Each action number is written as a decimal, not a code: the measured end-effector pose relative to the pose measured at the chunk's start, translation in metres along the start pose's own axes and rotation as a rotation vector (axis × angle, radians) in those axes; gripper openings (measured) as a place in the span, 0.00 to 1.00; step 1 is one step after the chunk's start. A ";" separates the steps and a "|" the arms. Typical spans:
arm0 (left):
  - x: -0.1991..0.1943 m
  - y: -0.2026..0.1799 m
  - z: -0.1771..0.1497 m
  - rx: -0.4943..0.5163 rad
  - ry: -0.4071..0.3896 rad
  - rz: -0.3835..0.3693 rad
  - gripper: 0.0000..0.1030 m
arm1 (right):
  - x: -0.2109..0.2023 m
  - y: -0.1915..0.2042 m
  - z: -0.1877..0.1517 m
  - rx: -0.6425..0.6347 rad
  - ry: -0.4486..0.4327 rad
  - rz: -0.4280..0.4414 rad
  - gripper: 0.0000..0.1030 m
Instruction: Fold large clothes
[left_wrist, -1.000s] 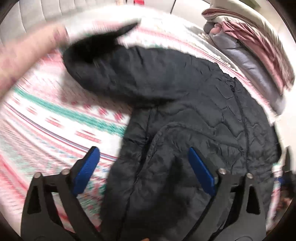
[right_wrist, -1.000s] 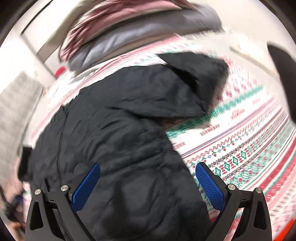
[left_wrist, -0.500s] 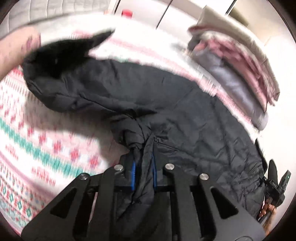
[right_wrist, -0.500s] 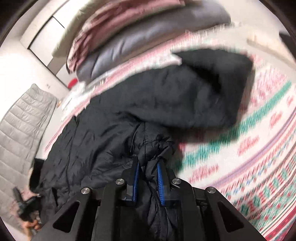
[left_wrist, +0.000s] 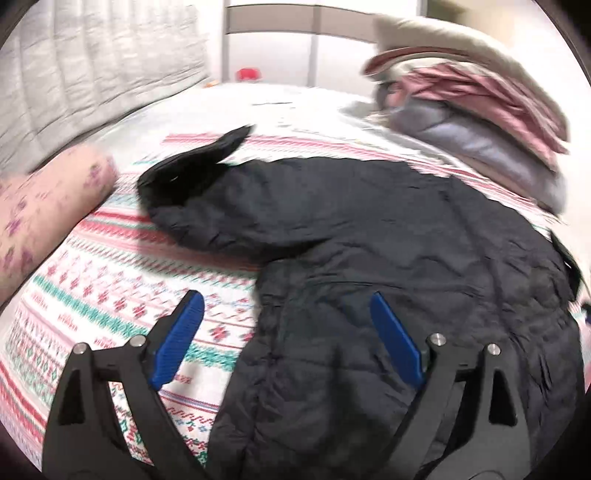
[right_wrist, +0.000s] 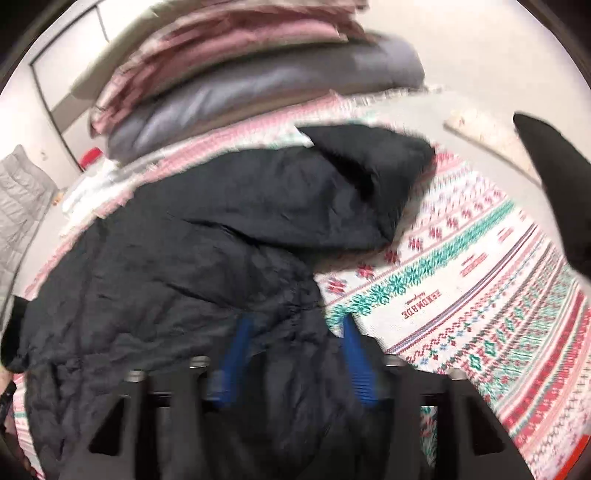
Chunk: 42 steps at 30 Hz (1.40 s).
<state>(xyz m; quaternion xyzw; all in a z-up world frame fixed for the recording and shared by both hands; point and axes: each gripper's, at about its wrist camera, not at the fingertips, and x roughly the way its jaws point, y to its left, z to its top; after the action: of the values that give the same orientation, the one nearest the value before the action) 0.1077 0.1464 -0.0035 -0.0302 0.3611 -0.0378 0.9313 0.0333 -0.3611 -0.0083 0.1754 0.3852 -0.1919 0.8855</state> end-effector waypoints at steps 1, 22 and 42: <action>-0.001 0.003 -0.001 0.014 0.002 -0.030 0.89 | -0.012 0.000 -0.006 -0.004 -0.023 0.022 0.71; 0.049 0.037 -0.009 -0.177 0.089 -0.389 0.18 | 0.047 0.243 -0.106 -0.282 0.247 0.700 0.54; -0.015 0.039 -0.065 0.300 0.264 -0.242 0.12 | 0.031 0.220 -0.145 -0.395 0.511 0.641 0.10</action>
<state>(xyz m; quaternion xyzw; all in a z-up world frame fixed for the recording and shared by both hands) 0.0547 0.1844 -0.0443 0.0707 0.4638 -0.2059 0.8588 0.0688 -0.1106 -0.0887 0.1554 0.5469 0.2186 0.7931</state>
